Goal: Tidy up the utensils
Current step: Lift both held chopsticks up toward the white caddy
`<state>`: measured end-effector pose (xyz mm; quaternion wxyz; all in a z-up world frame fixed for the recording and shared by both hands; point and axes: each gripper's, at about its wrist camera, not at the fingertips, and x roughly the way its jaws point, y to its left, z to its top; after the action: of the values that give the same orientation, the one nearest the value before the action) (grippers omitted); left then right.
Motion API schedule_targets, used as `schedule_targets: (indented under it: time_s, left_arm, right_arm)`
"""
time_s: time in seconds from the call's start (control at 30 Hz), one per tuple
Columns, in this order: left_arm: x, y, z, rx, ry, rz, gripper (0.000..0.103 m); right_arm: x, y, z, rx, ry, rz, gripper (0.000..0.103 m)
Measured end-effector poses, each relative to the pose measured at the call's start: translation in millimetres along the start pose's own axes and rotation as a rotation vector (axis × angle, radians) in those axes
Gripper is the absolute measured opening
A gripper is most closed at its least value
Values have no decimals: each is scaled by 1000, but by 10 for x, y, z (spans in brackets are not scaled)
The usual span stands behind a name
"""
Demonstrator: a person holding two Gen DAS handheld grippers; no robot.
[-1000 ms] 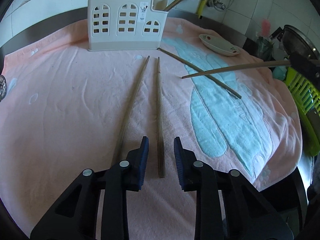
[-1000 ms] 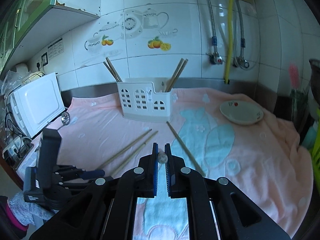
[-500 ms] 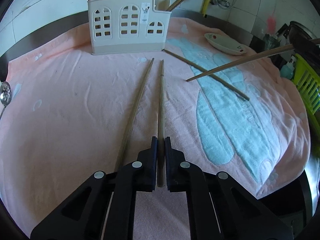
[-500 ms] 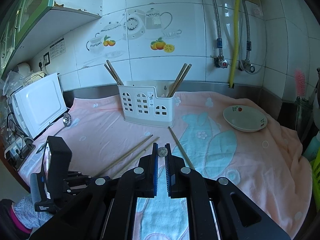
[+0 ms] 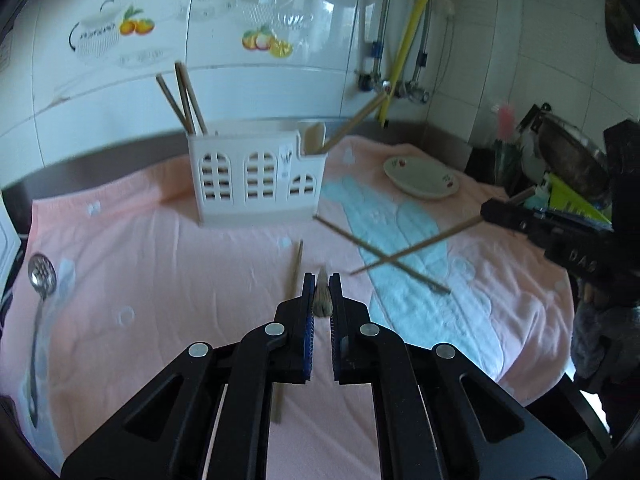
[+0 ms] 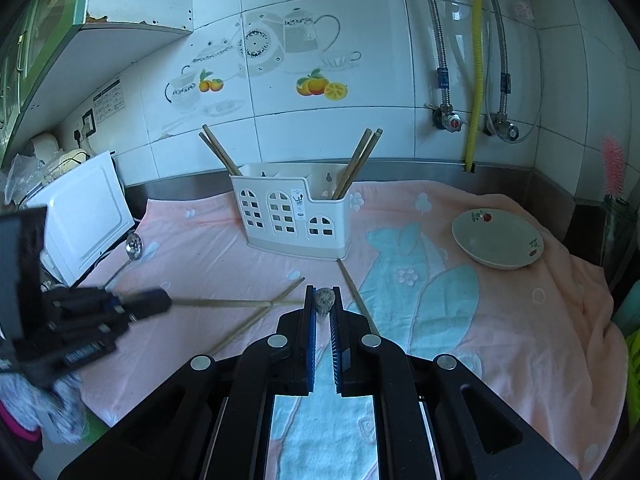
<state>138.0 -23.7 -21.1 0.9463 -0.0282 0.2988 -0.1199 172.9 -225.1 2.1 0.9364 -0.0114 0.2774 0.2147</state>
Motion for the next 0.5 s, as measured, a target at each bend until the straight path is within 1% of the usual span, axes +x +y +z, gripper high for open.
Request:
schedule_targets:
  time_s: [0.17,0.23,0.37,0.5]
  left_arm:
    - [-7,96,253,4,-13,-8,6]
    - [-16,118,365,7,-17,-21,6]
    - [-14,145,568,19,-23,-33,6]
    - [-32,196,773,22,-30,-34,6]
  right_arm:
    - [70,10,180,-23,26,15,6]
    - [93,32,269,-40,35,21,6]
    - [121,58,504,-70,41,33,6]
    - [135,91,818,-113,38,36,6]
